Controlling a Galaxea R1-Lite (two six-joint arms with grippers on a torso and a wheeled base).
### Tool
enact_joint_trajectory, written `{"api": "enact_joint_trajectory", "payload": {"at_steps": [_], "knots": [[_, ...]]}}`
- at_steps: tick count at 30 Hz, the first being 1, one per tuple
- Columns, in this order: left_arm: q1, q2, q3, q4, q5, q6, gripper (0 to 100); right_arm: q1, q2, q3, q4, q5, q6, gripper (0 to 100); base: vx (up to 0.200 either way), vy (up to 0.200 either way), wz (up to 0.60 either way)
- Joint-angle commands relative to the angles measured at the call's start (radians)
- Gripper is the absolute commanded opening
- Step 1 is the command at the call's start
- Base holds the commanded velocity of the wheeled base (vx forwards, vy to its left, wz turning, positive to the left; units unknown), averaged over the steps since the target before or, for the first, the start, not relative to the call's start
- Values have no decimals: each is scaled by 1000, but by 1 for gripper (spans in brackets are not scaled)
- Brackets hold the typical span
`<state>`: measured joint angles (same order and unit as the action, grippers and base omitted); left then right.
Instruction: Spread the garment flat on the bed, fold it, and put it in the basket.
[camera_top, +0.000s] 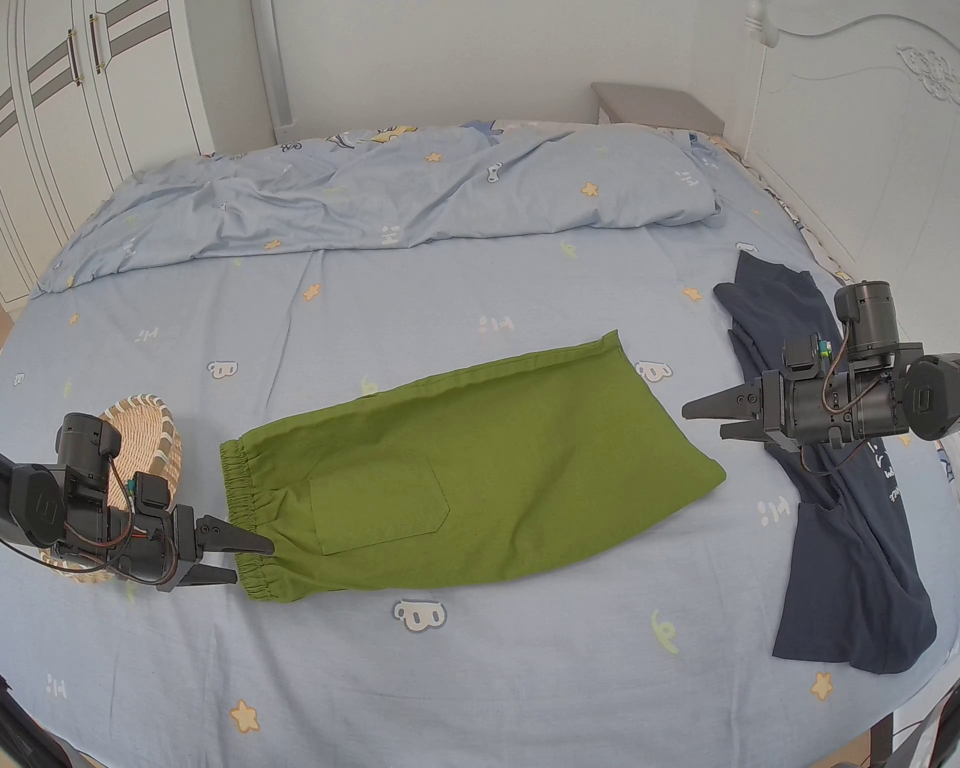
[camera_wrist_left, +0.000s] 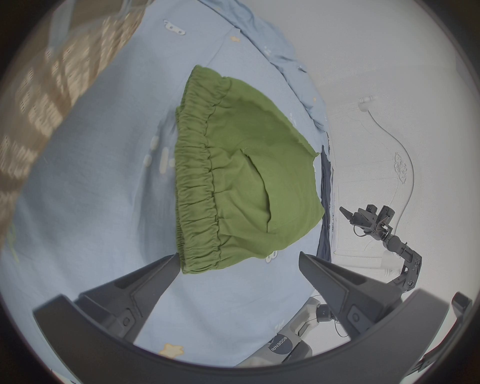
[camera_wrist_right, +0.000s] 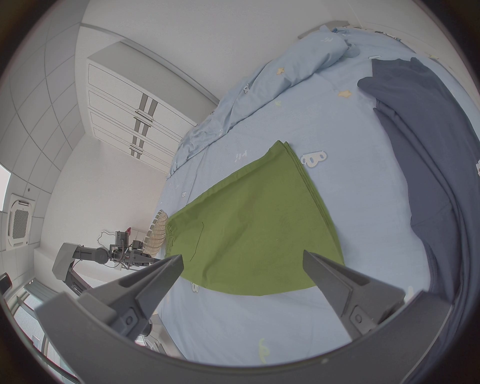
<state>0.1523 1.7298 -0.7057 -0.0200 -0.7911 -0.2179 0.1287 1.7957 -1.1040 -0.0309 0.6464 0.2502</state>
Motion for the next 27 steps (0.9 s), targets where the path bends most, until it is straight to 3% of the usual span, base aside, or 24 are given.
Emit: {"api": "enact_joint_trajectory", "payload": {"at_steps": [1,7,13,15,17,27], "knots": [[-11,-16,22,-26,1,2,100,3,-21,6,0,1,0,100,0,0,0],[-10,-4,46,-74,13,11,100,3,-21,6,0,1,0,100,0,0,0],[-13,51,127,-239,16,11,100,5,-16,7,0,-1,0,100,0,0,0],[-13,51,127,-239,16,11,100,5,-16,7,0,-1,0,100,0,0,0],[-13,97,158,-334,35,9,100,6,-15,7,0,-1,0,100,0,0,0],[-51,143,154,-376,55,3,100,8,-13,9,0,-1,0,100,0,0,0]]}}
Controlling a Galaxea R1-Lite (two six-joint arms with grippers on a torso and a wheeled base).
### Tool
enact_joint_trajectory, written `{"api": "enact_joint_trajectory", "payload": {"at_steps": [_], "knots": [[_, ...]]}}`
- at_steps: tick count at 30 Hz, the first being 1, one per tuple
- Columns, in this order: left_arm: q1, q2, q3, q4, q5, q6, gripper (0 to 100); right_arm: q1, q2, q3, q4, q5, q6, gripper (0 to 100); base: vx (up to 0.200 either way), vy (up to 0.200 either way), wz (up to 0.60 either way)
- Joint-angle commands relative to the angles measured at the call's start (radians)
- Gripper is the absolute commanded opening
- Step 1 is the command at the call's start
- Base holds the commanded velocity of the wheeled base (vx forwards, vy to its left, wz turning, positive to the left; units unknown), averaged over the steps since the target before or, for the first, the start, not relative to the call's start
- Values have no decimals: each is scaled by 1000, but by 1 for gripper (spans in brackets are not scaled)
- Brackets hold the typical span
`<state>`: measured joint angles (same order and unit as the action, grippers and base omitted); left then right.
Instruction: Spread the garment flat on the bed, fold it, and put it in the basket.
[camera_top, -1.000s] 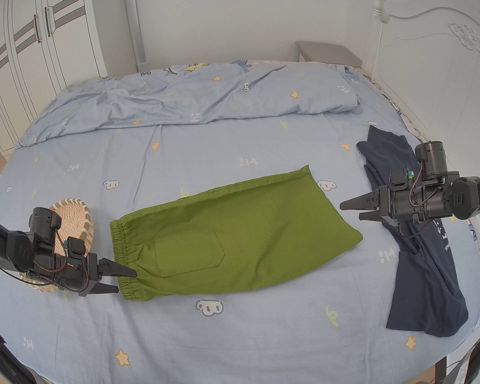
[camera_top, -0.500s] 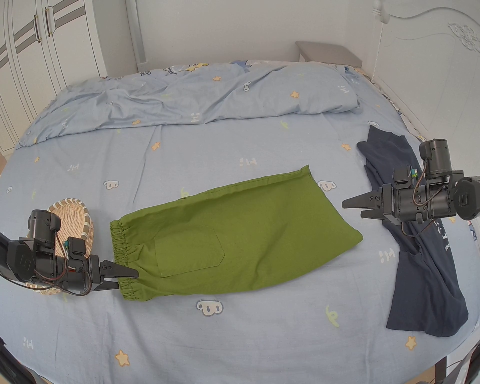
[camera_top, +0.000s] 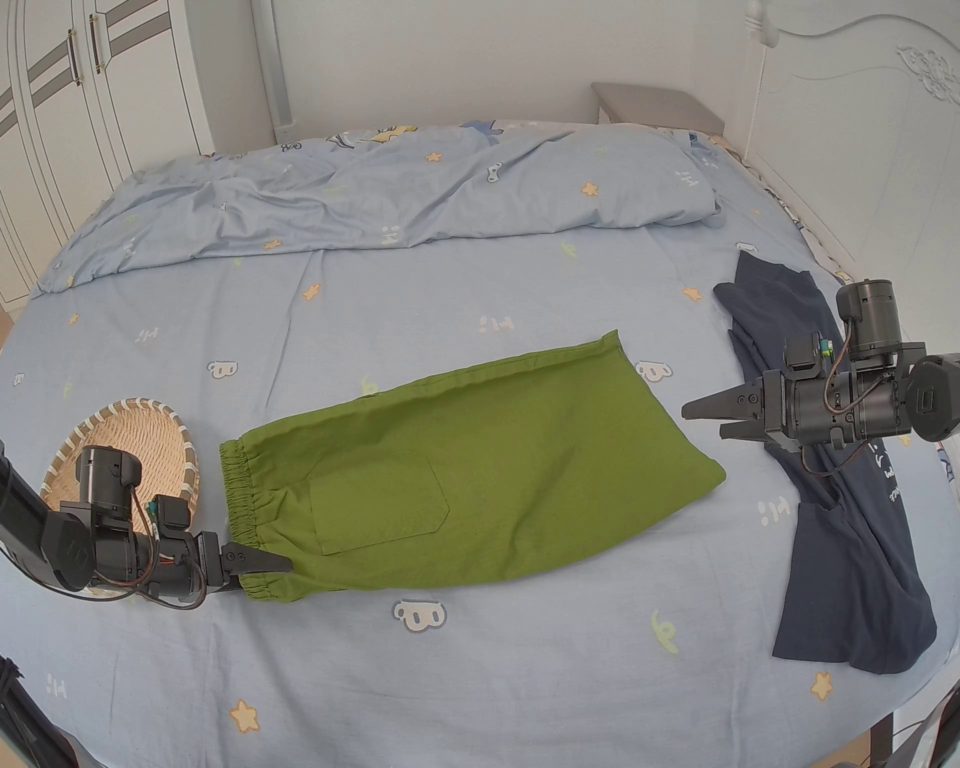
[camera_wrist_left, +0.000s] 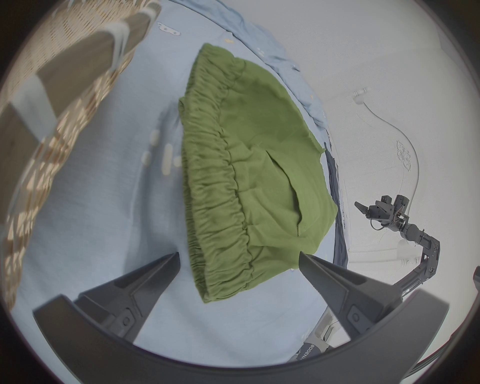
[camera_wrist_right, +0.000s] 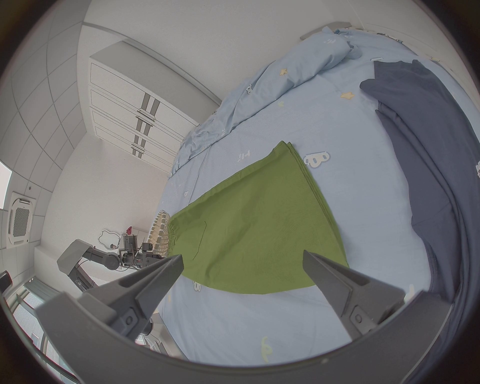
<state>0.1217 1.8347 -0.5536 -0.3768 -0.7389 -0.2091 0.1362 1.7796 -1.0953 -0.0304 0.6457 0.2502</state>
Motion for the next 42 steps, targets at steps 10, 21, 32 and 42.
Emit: {"api": "enact_joint_trajectory", "payload": {"at_steps": [10,21,32,42], "knots": [[-22,104,17,-168,9,-44,100,2,4,2,0,0,0,100,0,0,0],[-14,106,1,-206,7,-50,100,11,6,2,-2,0,0,100,0,0,0],[-19,163,6,-356,24,-98,100,14,6,8,-5,-1,0,100,0,0,0],[-19,199,0,-418,24,-111,100,14,6,8,-5,-1,0,100,0,0,0]]}}
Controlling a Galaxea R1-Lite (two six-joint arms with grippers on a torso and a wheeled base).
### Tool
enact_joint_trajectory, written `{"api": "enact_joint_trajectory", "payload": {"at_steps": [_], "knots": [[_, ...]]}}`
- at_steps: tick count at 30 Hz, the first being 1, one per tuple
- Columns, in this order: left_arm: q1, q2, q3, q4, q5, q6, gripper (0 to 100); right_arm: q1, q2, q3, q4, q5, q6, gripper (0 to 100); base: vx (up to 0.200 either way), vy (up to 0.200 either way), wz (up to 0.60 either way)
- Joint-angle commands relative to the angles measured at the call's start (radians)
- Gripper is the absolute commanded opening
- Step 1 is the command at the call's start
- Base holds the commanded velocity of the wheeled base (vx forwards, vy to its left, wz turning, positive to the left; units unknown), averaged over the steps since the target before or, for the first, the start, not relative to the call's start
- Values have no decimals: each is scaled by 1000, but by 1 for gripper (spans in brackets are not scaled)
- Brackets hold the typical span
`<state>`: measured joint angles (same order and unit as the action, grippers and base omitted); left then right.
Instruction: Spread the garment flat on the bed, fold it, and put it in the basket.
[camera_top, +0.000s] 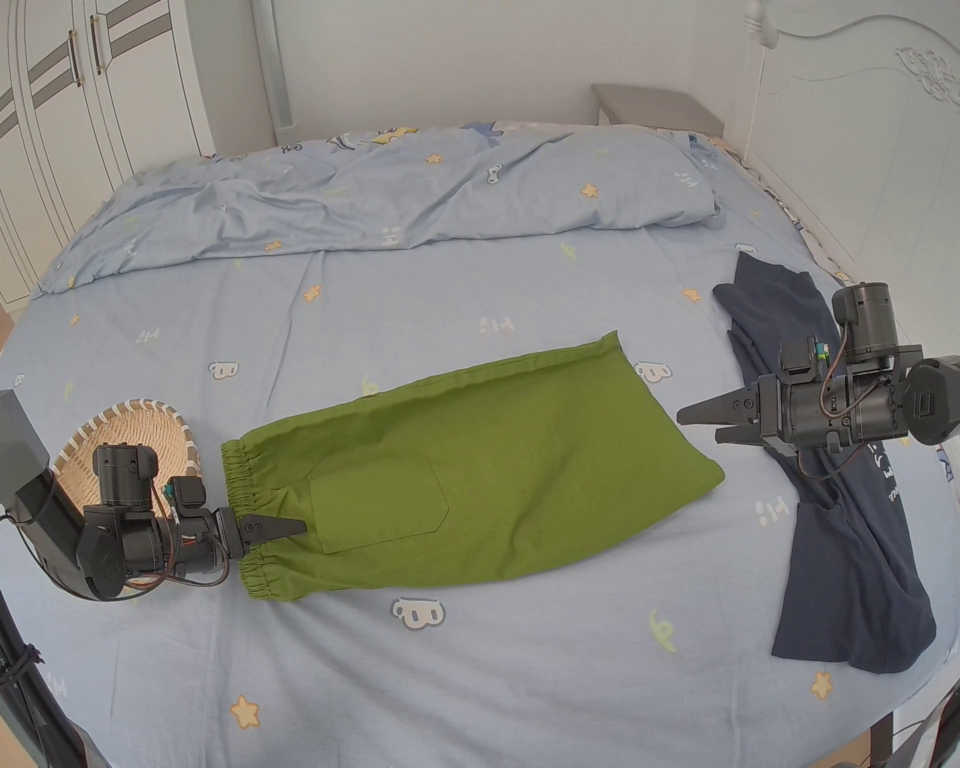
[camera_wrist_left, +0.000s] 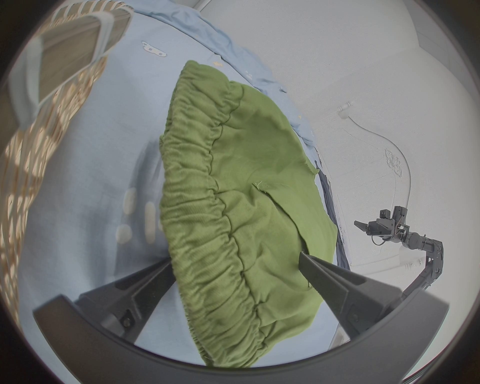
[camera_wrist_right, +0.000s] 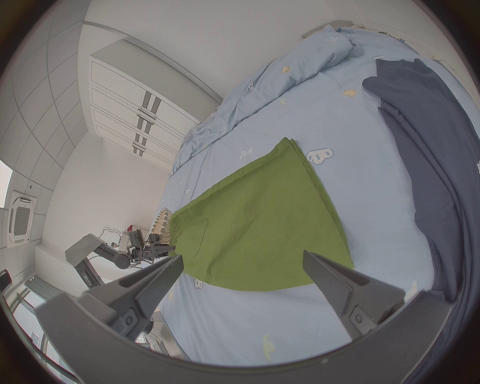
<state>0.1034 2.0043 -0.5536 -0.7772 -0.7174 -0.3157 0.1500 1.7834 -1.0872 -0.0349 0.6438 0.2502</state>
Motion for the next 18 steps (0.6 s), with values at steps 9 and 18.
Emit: {"api": "enact_joint_trajectory", "payload": {"at_steps": [9,18], "knots": [[-2,36,6,-94,0,-71,0,2,7,-2,-2,-1,-2,100,0,0,0],[-7,16,0,-103,-13,-157,0,-21,53,-10,-51,-1,0,100,0,0,0]]}}
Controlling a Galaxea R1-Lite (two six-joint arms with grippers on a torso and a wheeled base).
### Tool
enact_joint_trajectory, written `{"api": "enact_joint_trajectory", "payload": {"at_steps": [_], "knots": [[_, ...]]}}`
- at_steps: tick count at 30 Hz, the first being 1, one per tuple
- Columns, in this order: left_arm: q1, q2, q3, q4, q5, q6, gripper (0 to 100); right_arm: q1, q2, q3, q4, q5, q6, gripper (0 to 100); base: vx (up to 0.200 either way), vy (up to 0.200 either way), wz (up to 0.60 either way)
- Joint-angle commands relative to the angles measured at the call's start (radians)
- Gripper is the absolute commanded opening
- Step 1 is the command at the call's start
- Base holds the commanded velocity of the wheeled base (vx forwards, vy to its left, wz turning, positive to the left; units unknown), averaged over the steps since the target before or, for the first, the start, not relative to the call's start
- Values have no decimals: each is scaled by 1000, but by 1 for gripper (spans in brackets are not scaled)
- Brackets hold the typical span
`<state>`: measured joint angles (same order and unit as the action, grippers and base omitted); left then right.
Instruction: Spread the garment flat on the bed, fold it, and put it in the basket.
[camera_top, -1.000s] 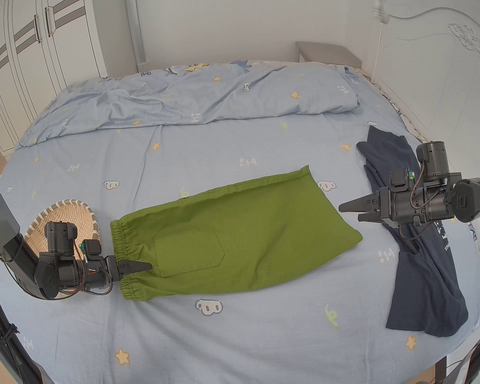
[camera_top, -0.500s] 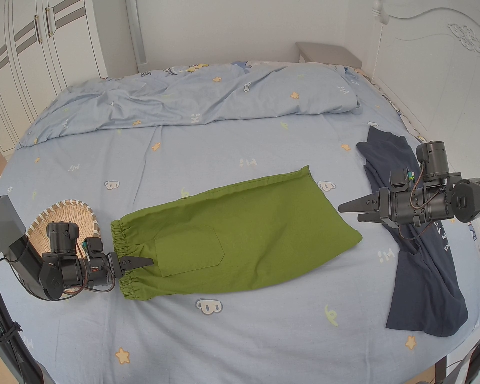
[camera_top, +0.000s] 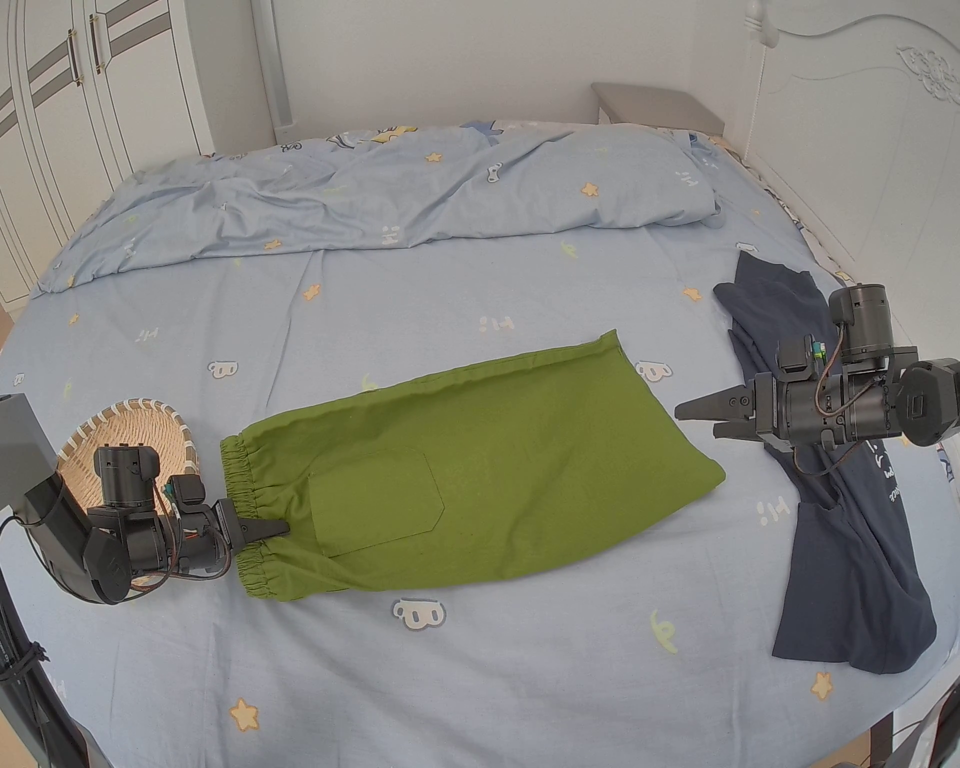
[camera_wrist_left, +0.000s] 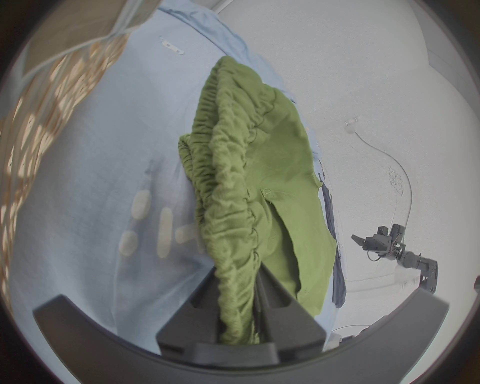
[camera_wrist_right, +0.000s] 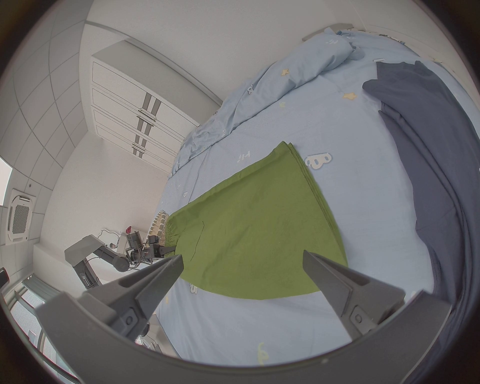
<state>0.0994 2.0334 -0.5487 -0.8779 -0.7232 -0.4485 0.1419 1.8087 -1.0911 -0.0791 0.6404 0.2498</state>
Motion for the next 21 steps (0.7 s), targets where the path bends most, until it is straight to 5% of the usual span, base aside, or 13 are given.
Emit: {"api": "enact_joint_trajectory", "payload": {"at_steps": [1,9,21], "knots": [[-4,-19,-7,-3,-9,-33,0,-19,37,-7,-8,1,-1,100,0,0,0],[-40,-81,-25,19,-10,-105,0,-111,210,-78,-27,-1,-6,100,0,0,0],[-41,-91,-34,43,-10,-107,0,-145,325,-128,-22,36,-1,100,0,0,0]]}}
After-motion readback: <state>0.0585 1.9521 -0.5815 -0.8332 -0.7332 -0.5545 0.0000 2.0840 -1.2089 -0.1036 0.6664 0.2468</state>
